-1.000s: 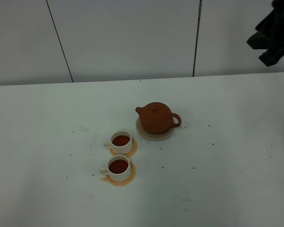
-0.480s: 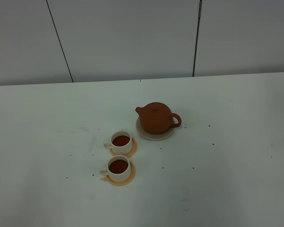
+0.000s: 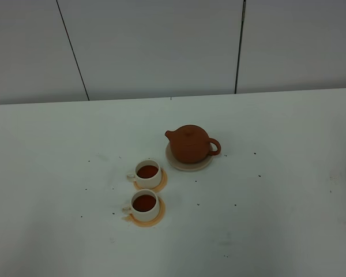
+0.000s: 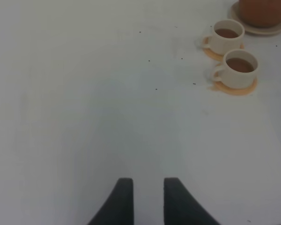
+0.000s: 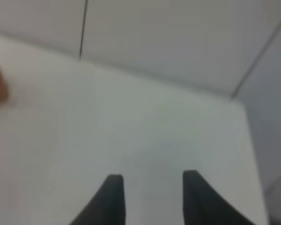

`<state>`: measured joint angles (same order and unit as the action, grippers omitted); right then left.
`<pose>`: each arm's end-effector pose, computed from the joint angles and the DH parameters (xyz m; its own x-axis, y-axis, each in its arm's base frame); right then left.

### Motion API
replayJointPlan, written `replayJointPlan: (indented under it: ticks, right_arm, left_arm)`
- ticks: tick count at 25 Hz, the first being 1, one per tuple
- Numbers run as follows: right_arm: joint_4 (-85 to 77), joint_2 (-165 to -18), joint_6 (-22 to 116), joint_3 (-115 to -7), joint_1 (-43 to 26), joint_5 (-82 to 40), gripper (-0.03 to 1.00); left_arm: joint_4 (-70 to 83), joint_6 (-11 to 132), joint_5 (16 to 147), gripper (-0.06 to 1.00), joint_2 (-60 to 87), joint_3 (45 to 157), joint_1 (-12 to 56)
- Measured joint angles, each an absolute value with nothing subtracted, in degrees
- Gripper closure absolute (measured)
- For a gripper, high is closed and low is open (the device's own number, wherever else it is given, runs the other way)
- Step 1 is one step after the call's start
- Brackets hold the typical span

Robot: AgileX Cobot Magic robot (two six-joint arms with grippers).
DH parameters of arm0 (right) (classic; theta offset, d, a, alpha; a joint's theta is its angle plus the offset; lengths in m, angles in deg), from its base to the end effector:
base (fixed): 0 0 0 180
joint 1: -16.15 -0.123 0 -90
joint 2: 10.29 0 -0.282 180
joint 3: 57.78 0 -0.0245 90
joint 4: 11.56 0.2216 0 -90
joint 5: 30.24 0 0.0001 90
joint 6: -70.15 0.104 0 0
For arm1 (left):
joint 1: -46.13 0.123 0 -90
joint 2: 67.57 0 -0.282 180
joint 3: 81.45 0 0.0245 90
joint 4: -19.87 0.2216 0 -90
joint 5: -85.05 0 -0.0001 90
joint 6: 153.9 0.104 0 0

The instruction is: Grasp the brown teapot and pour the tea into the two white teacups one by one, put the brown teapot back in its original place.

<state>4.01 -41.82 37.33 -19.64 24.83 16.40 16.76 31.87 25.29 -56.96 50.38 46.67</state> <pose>0.0536 0.0124 0.3269 -0.3809 -0.3133 -0.8699 -0.1824 0.9478 -0.2615 -0.0091 -0.0050 0.2611 -0.4736 0.0687 -0.8781 0.0667 0.9969 0.0421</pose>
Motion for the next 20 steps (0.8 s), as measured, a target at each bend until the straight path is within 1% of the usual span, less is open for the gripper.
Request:
replayJointPlan:
  ticks: [2, 4, 9, 13, 20]
  right_arm:
    - [1.69, -39.26, 42.22, -19.64, 24.83, 22.06, 0.68]
    - [1.01, -36.34, 46.02, -19.50, 24.83, 25.25, 0.69]
    - [-0.25, -26.78, 53.89, -16.24, 24.83, 27.16, 0.72]
    - [-3.03, -18.82, 60.88, -13.28, 24.83, 29.05, 0.72]
    - [-5.93, -17.77, 64.19, -10.52, 24.83, 34.34, 0.72]
  left_arm:
    - [16.76, 31.87, 25.29, 0.71, -56.96, 50.38, 46.67]
    - [16.76, 31.87, 25.29, 0.71, -56.96, 50.38, 46.67]
    - [16.76, 31.87, 25.29, 0.71, -56.96, 50.38, 46.67]
    - [16.76, 31.87, 25.29, 0.71, -56.96, 50.38, 46.67]
    - [16.76, 31.87, 25.29, 0.71, -56.96, 50.38, 46.67]
